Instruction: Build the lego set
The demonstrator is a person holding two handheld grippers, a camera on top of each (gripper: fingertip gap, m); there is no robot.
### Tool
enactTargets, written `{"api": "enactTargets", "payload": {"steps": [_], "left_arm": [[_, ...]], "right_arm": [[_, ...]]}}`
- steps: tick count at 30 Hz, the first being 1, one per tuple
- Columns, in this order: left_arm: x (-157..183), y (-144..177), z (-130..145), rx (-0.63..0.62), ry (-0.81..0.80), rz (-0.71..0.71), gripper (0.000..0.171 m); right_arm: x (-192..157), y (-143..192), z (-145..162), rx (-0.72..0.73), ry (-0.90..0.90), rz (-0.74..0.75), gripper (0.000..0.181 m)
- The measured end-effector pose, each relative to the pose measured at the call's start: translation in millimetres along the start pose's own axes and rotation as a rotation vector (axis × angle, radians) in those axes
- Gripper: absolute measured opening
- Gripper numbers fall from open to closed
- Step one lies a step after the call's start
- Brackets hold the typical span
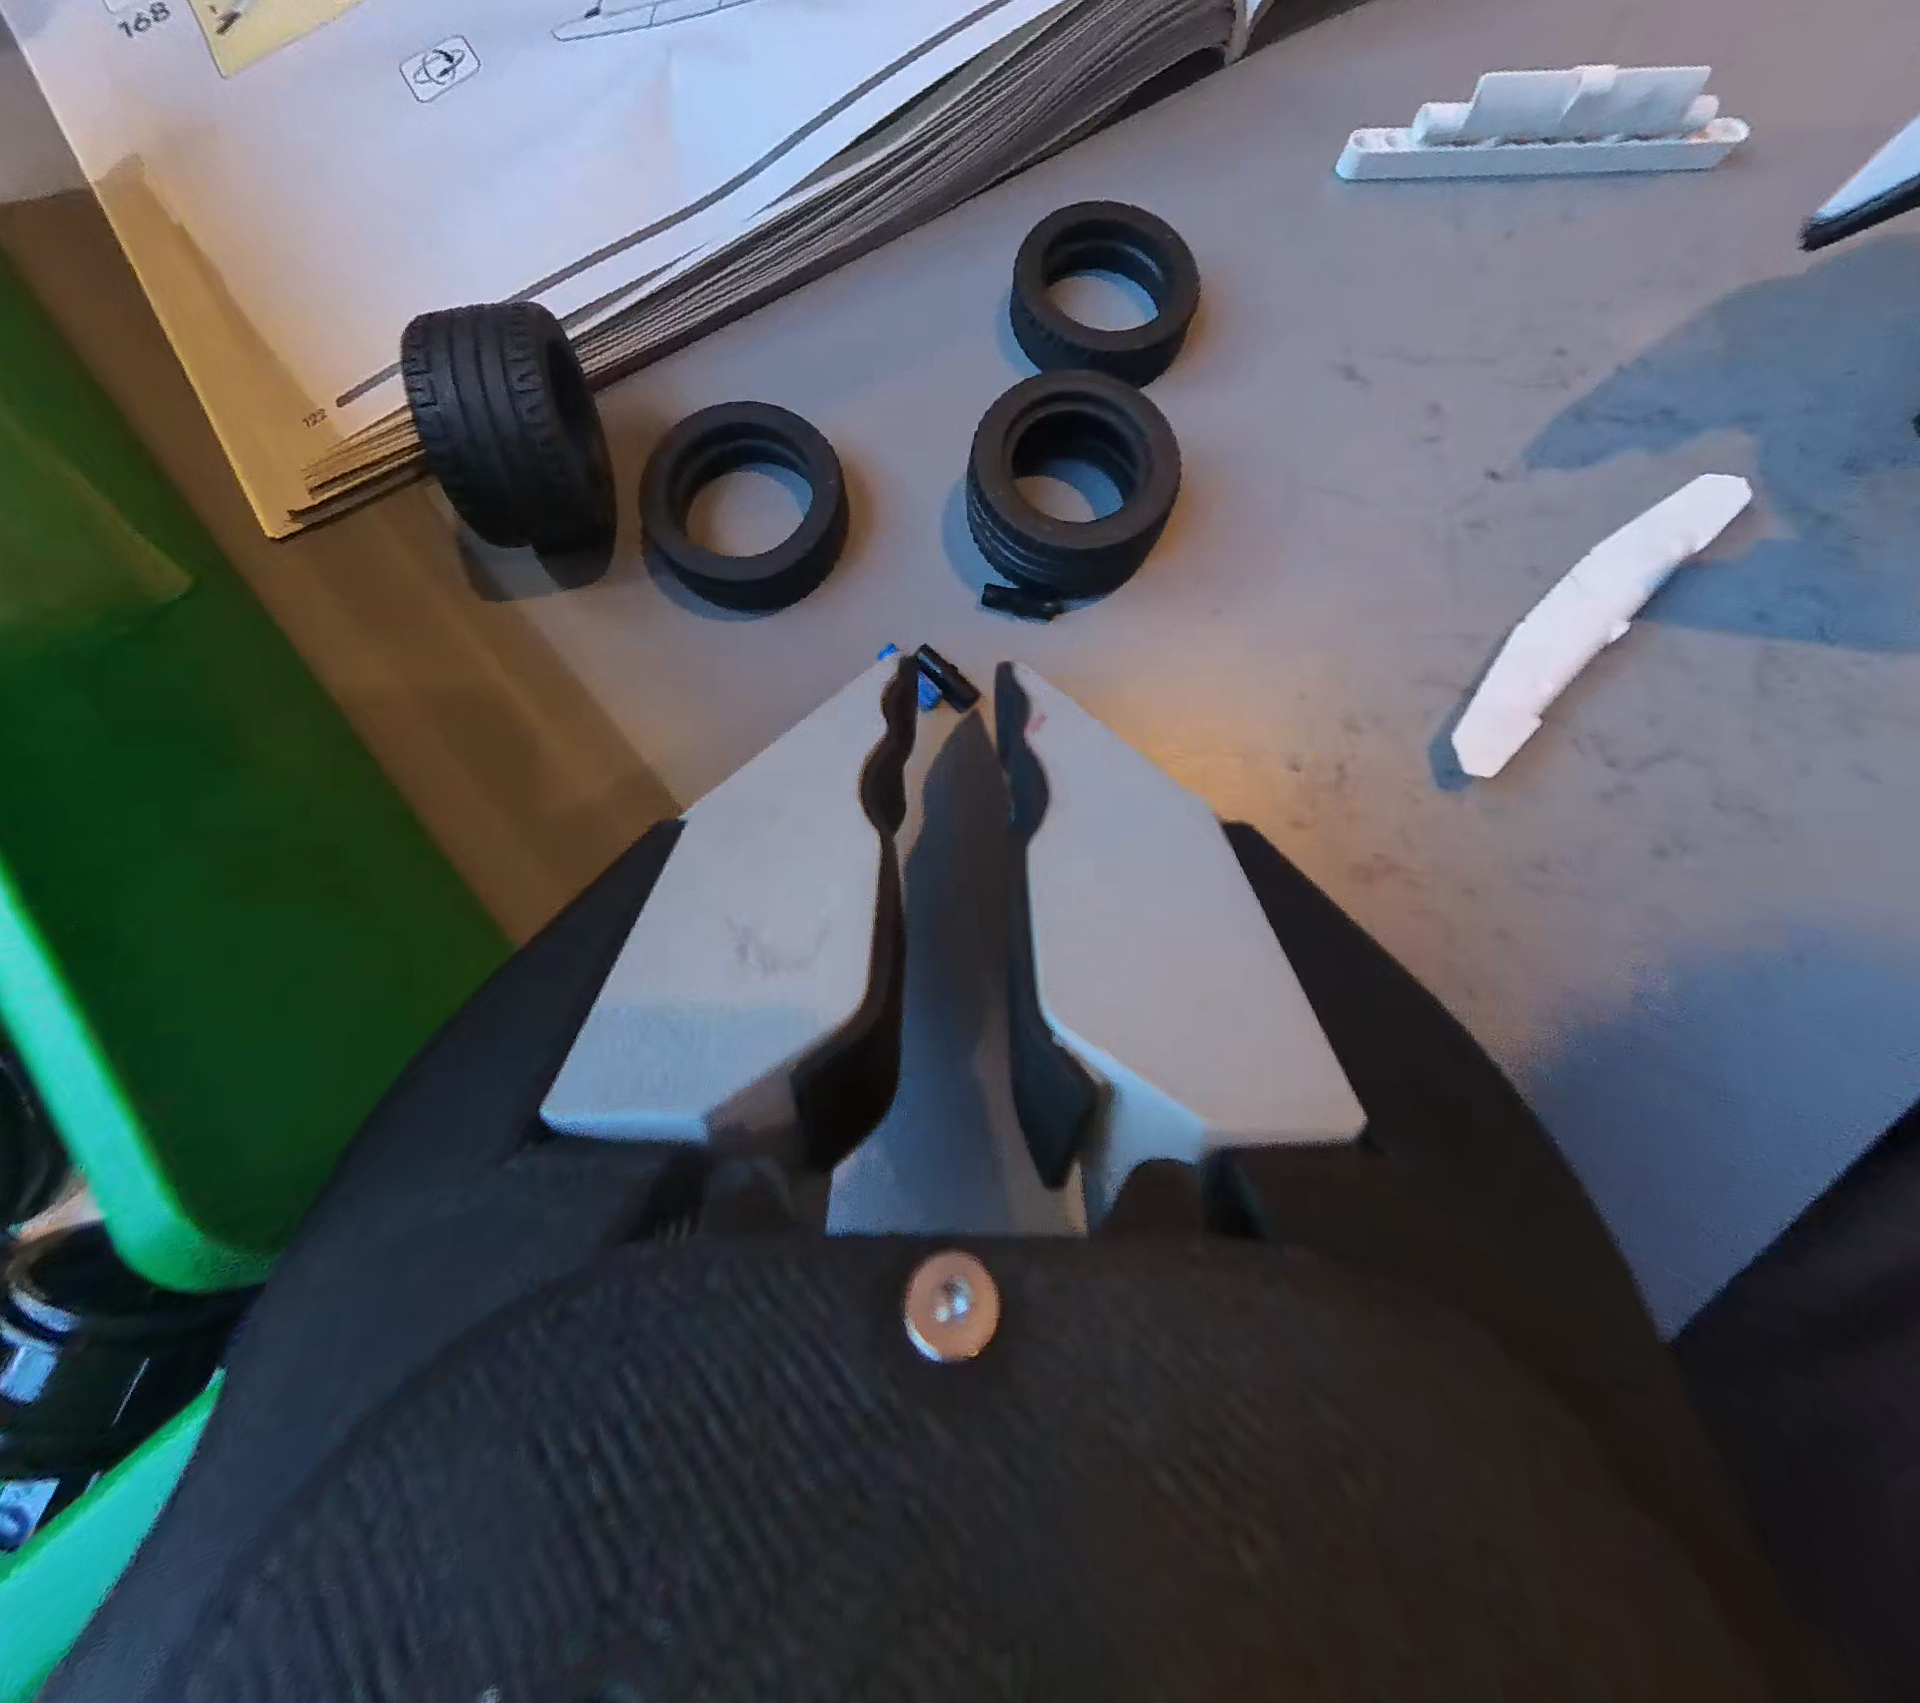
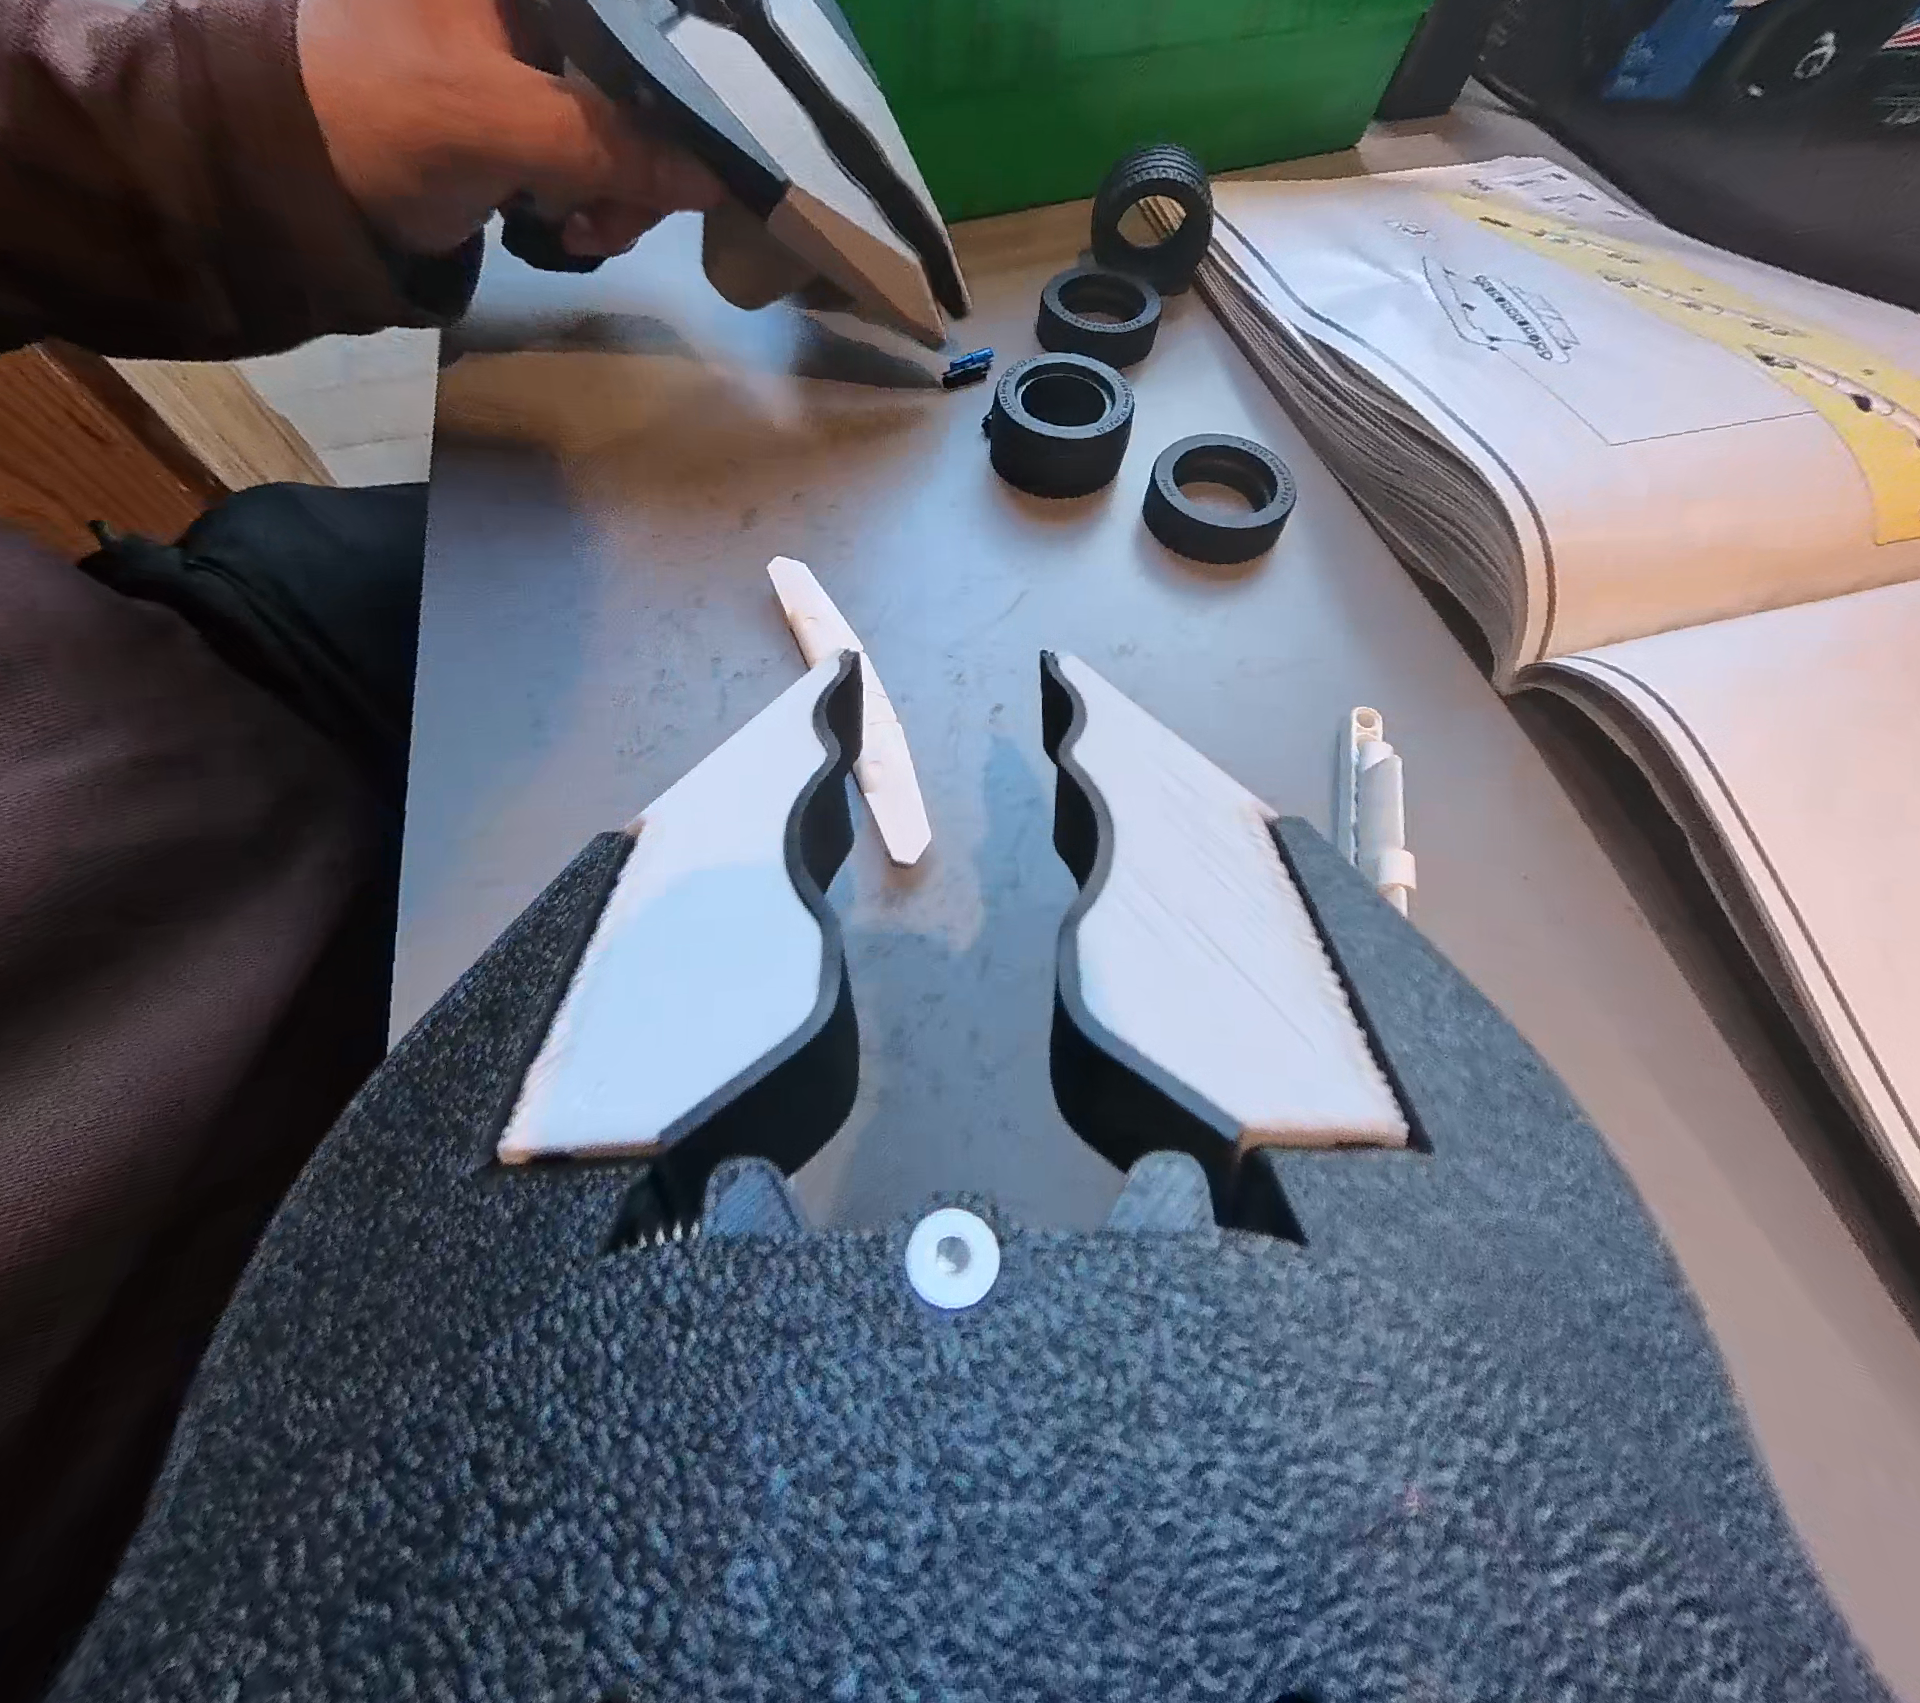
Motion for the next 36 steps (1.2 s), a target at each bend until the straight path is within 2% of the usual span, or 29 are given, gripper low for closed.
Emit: {"api": "enactTargets", "payload": {"steps": [9,17,24,28,36], "left_arm": [[-4.5,-3.2,0.8,0.000,-0.019,-0.045,0.015],[-11.2,1.1,1.3,-0.016,-0.038,-0.126,0.026],[-9.4,-1.4,2.1,-0.038,0.010,-0.120,0.027],[-9.4,-1.0,-6.2,-0.003,0.024,-0.128,0.026],[-3.0,2.7,5.1,-0.038,0.045,-0.112,0.027]], "right_arm": [[1.7,3.6,-2.8,0.022,-0.016,0.015,0.034],[3.3,8.6,-11.2,0.063,0.011,0.034,0.037],[3.8,9.4,-9.6,0.061,-0.006,0.037,0.038],[8.8,11.6,-12.1,0.074,-0.001,0.062,0.038],[8.7,9.0,-8.6,0.055,0.018,0.064,0.035]]}}
Point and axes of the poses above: each gripper's, where its closed fingertips meet, y back along the fingers, z out of its underside, x = y × z across the jaws, the point moved 1 cm from there along y, back along the fingers, and after that the axes turned 15 degrees about x, right-handed, at the moved point
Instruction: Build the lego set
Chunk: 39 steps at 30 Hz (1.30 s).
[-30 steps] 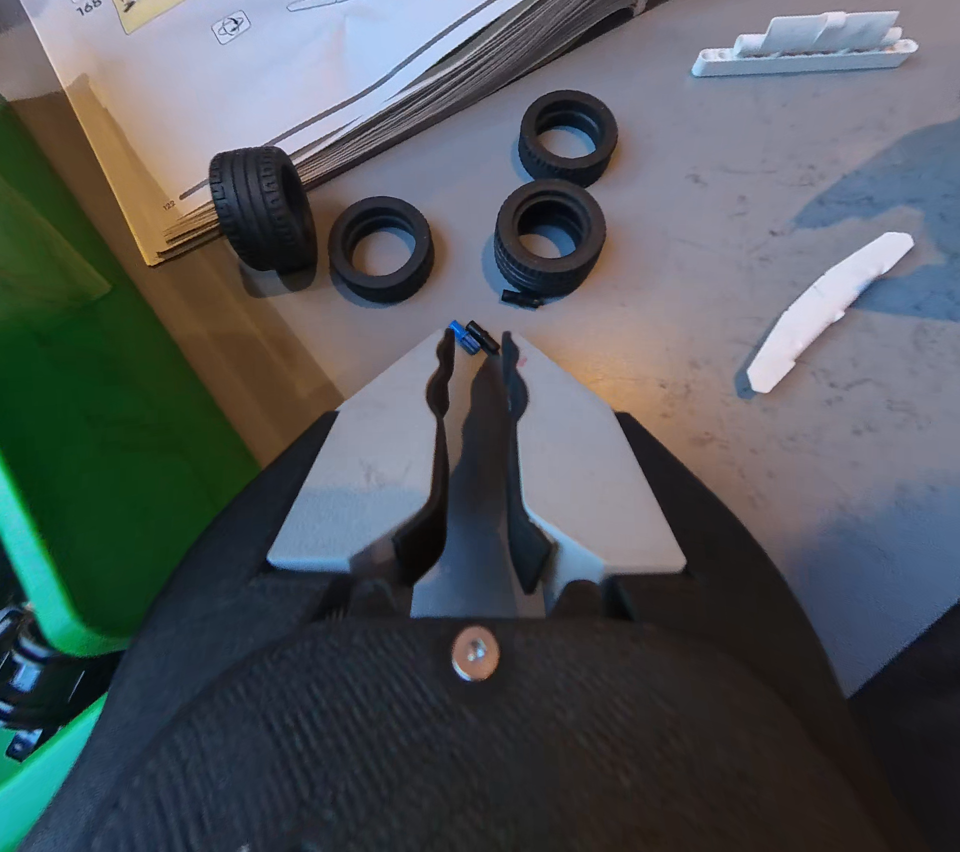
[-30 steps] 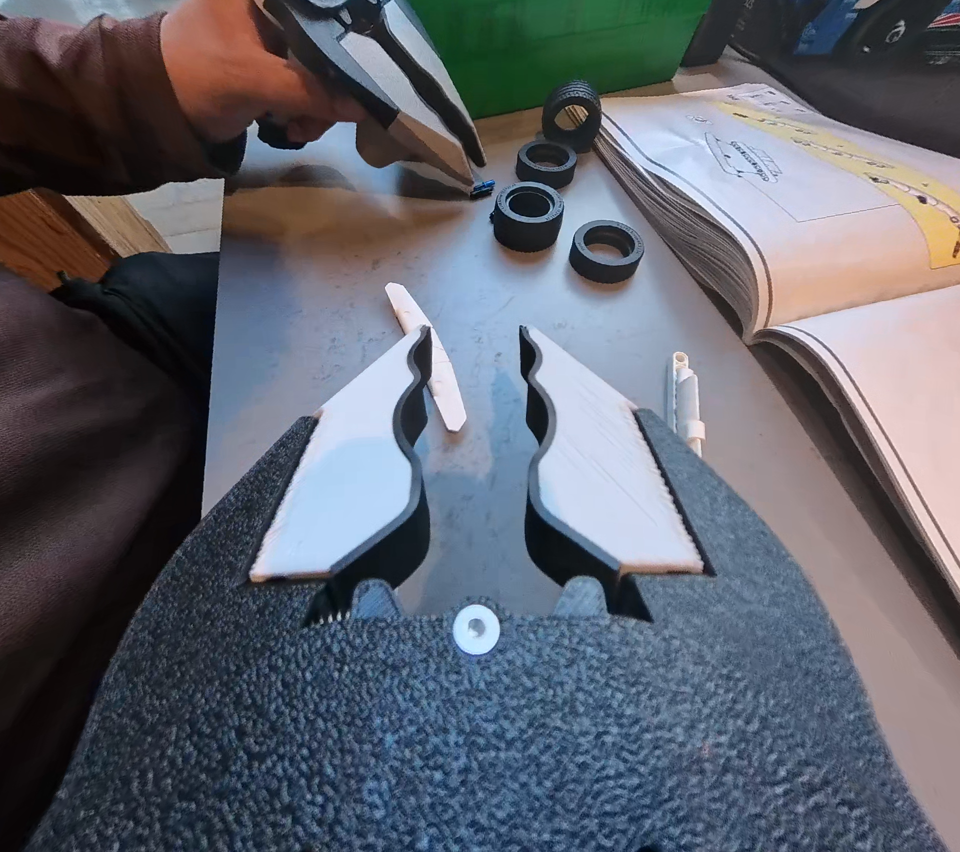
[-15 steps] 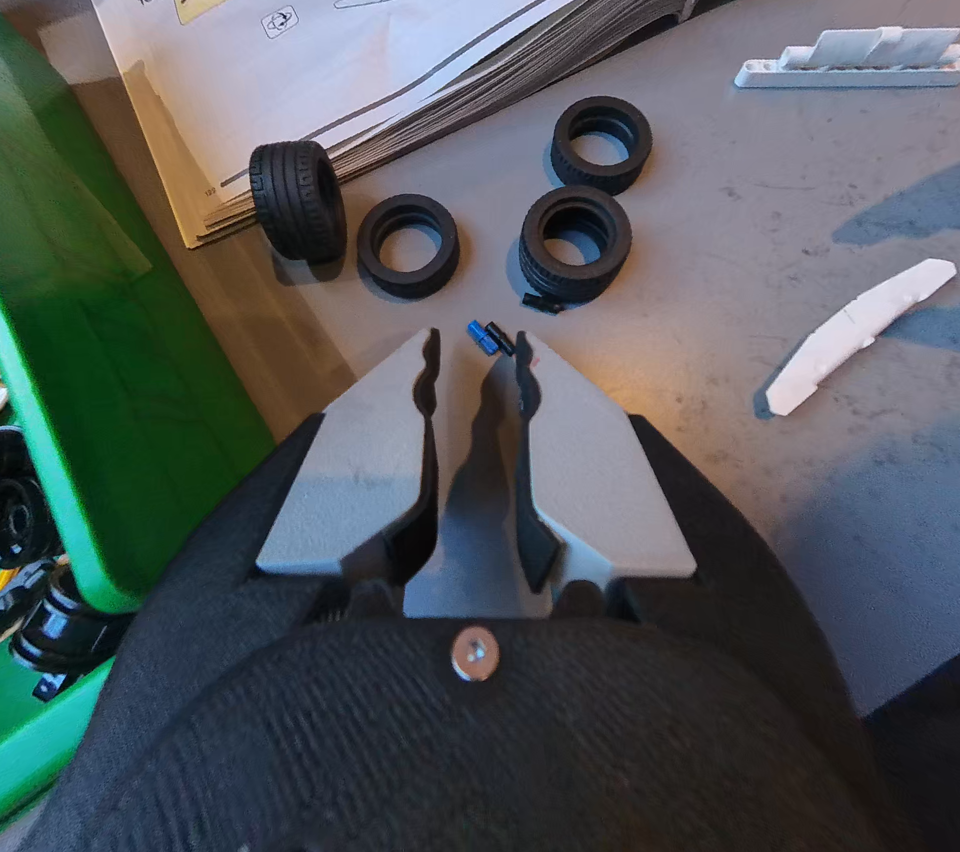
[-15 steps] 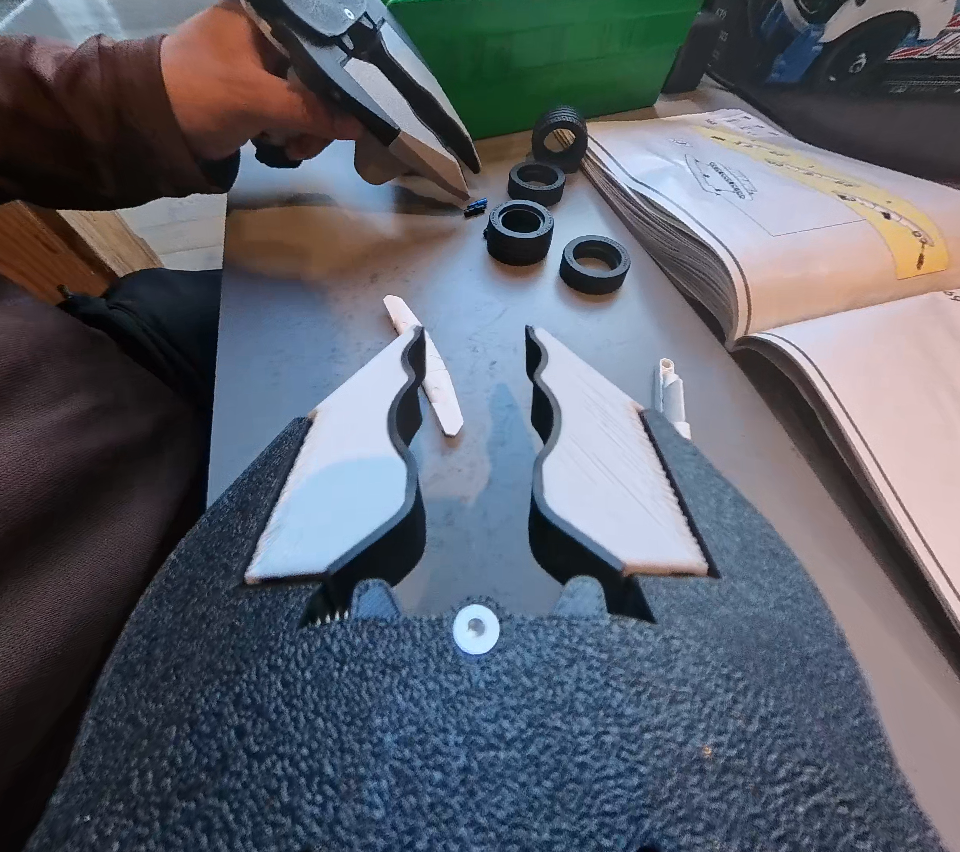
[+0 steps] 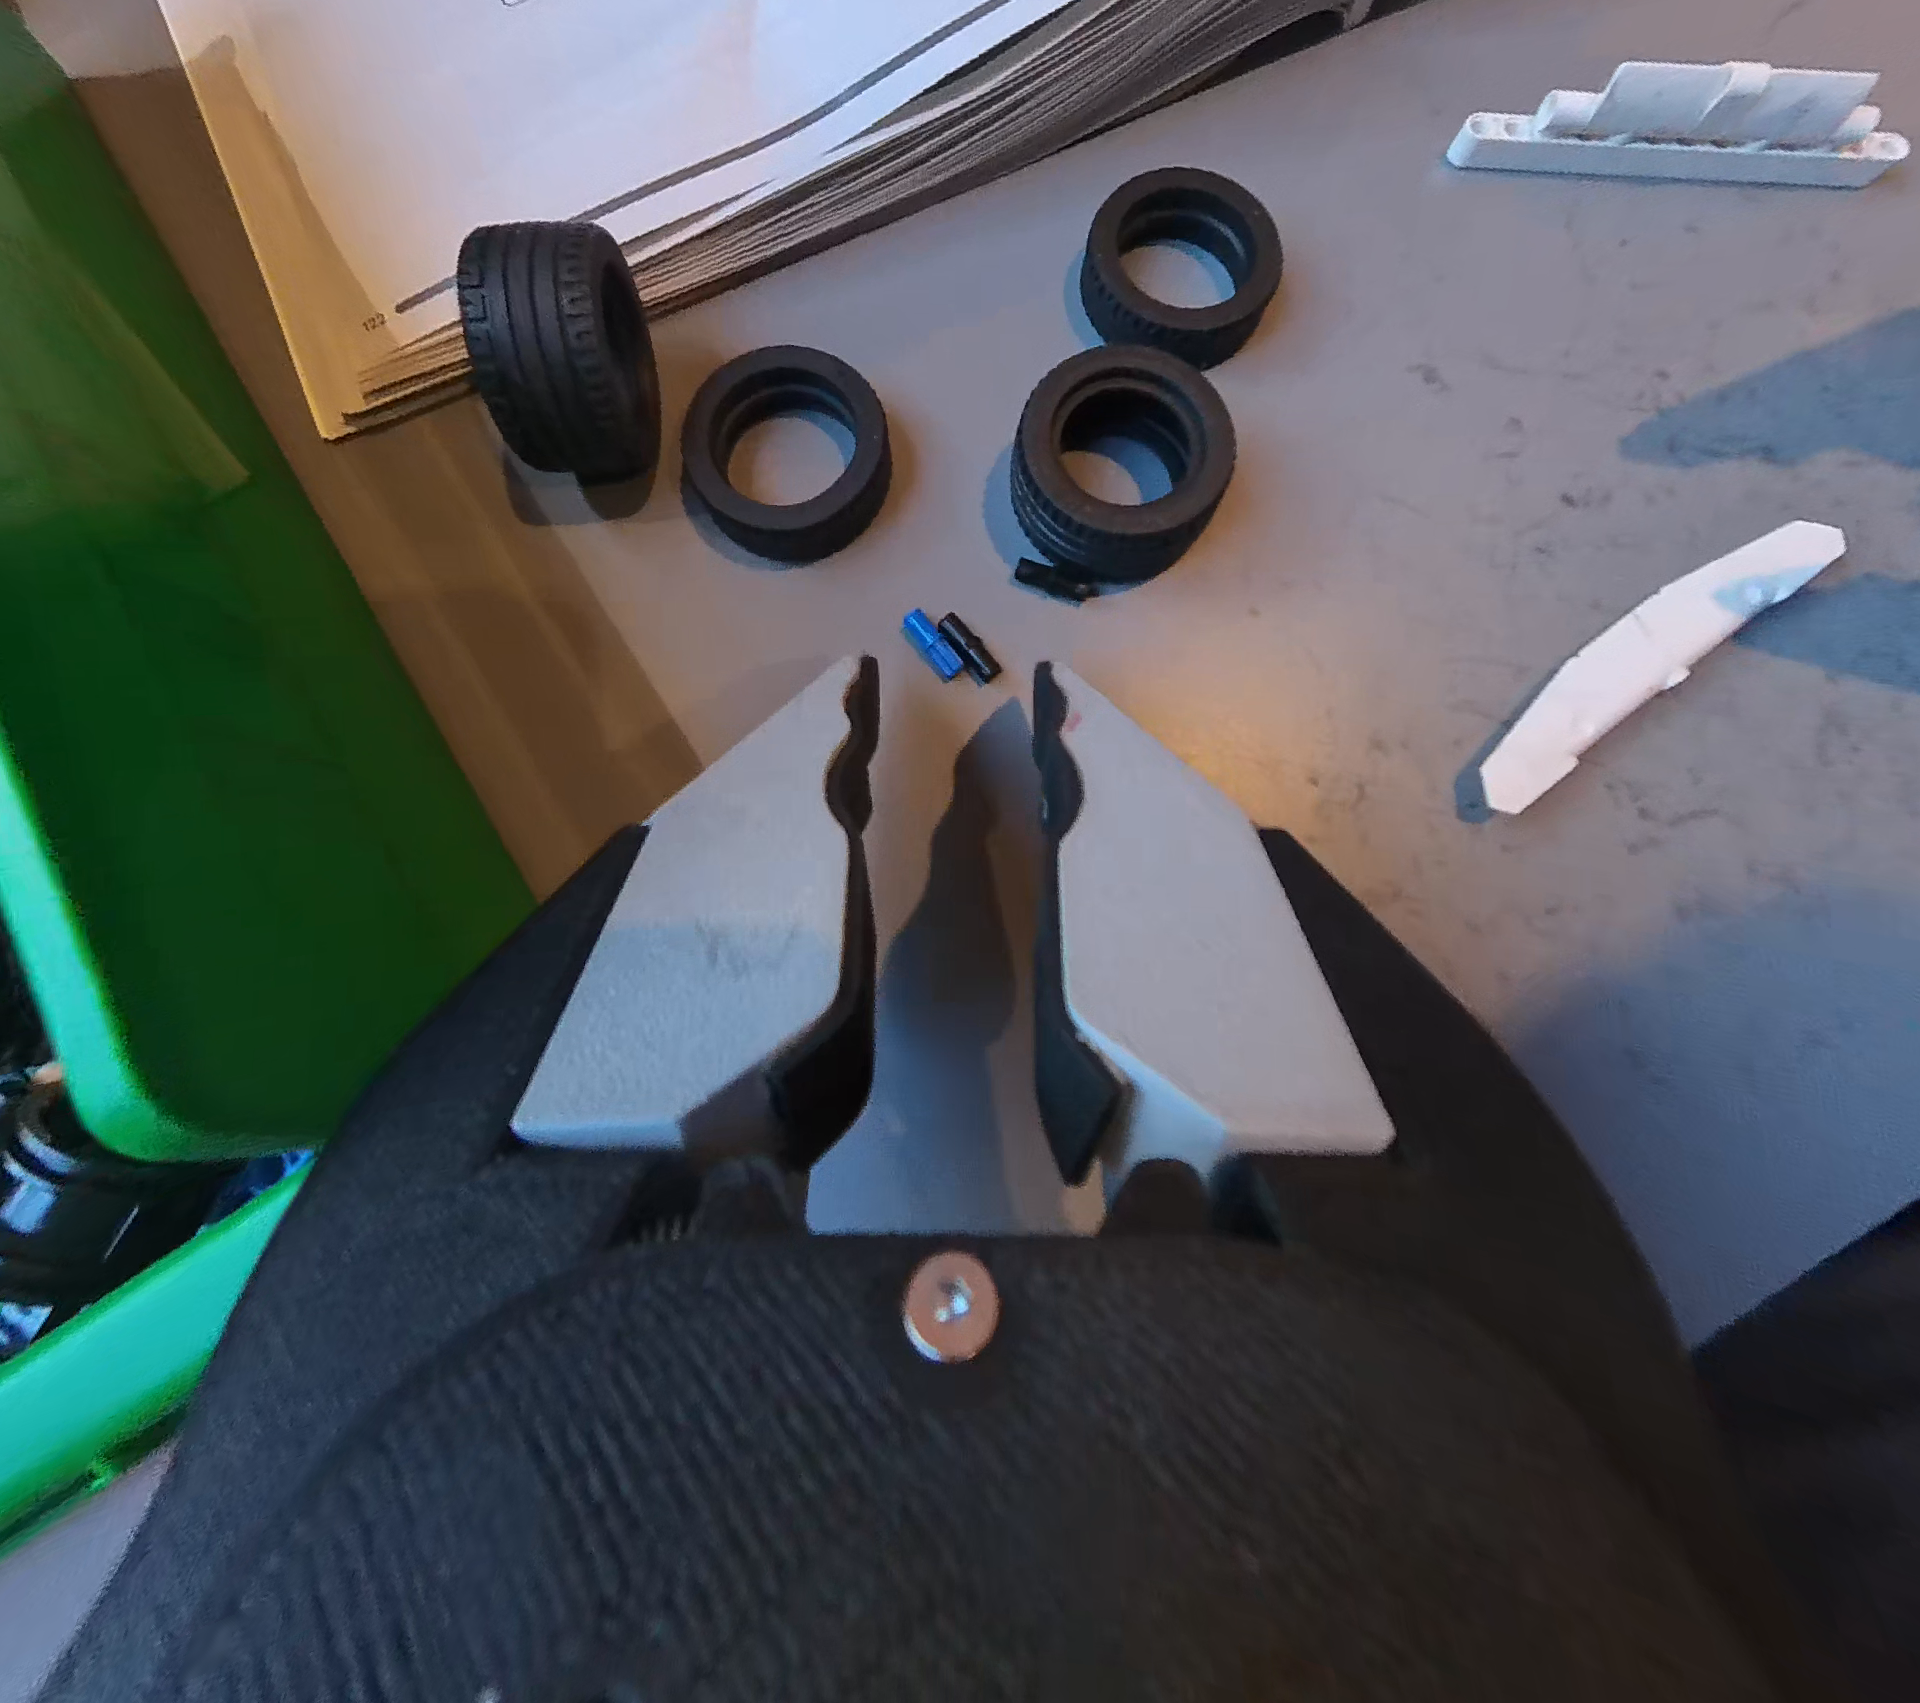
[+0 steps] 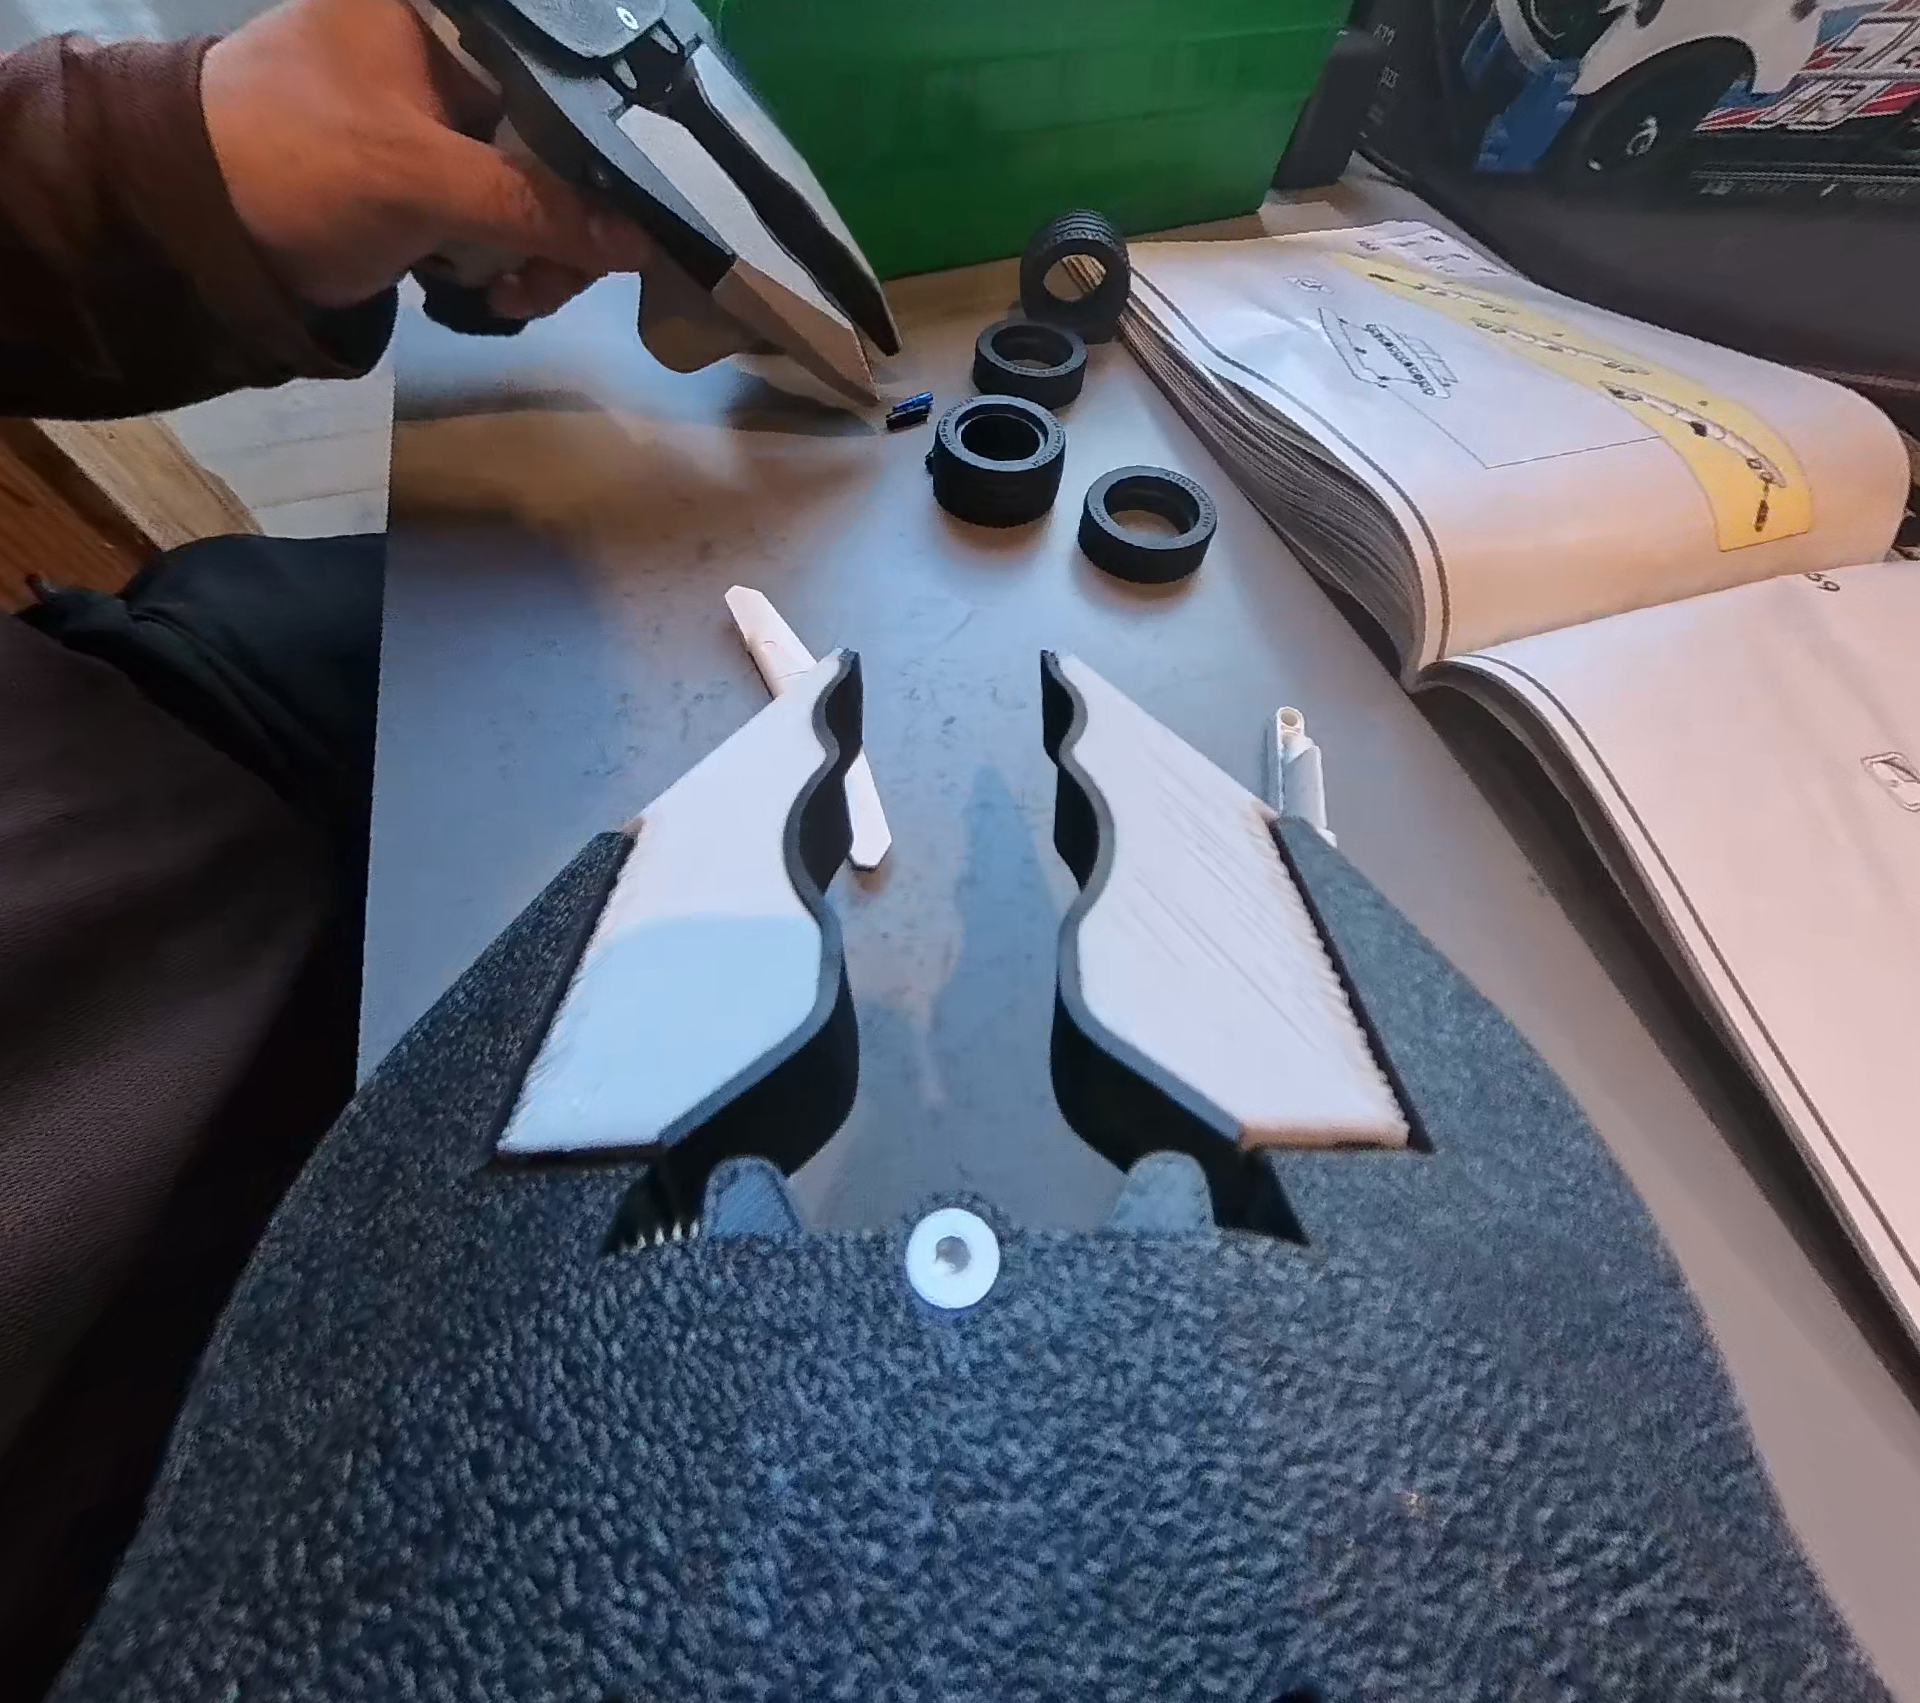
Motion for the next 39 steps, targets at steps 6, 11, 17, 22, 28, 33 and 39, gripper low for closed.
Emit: {"api": "enactTargets", "payload": {"steps": [6,11,17,22,28,33,39], "left_arm": [[-1.1,-5.7,3.2,-0.001,0.022,0.003,0.026],[-3.9,-9.7,8.9,-0.026,-0.019,-0.022,0.023],[-8.6,-8.3,9.1,-0.038,-0.059,-0.047,0.021],[-10.3,-8.4,5.3,-0.030,-0.069,-0.054,0.021],[-10.5,-8.0,3.4,-0.024,-0.100,-0.058,0.018],[-12.7,-2.1,0.8,-0.030,-0.112,-0.056,0.018],[-9.3,-6.1,3.0,-0.041,-0.104,-0.030,0.016]], "right_arm": [[0.8,-0.5,0.9,-0.003,-0.008,0.000,0.034],[0.0,-0.4,1.1,-0.003,-0.009,-0.005,0.034],[-2.4,-0.9,1.8,-0.008,-0.001,-0.016,0.033],[-4.2,-1.2,1.0,-0.005,-0.002,-0.024,0.033],[-4.1,-1.0,1.1,-0.003,-0.005,-0.025,0.033],[-4.4,-1.4,1.6,-0.008,-0.002,-0.026,0.033],[-4.2,-1.9,2.4,-0.012,-0.006,-0.028,0.033]]}}
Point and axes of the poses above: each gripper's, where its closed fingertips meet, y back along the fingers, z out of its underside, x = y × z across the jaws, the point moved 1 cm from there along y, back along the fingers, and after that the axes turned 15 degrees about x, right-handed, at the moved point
